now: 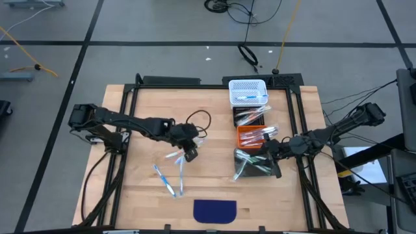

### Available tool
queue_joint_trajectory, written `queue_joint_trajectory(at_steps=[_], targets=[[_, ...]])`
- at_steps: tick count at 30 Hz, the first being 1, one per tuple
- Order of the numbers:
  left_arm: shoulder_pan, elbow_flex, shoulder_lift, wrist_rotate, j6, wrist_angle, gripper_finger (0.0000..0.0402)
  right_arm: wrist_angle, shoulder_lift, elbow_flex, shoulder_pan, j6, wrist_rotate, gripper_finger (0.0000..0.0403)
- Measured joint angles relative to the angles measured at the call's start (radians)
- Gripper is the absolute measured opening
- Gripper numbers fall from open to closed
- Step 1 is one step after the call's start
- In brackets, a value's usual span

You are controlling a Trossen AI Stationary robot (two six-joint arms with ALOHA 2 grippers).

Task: Pick & Place Toothbrushes
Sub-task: Put the blue toothbrush into the white bin

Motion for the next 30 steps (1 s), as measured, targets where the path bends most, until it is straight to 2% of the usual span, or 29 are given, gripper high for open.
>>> queue_joint_trajectory(at_steps=[8, 15, 30], targets=[[0.002, 0.003, -0.03, 0.007, 0.194, 0.345, 0.0007, 0.164, 0.012, -0.007, -0.011, -0.073, 0.052, 0.0155], [0.006, 0.0, 0.0, 0.007, 0.317, 0.592, 0.0005, 0.251, 0.072, -0.007, -0.092, -0.075, 0.047, 0.0155], [0.014, 0.0, 0.124, 0.008, 0.383, 0.882, 0.0006, 0.615, 0.297, -0.006, -0.286, -0.08, -0.06, 0.0155]])
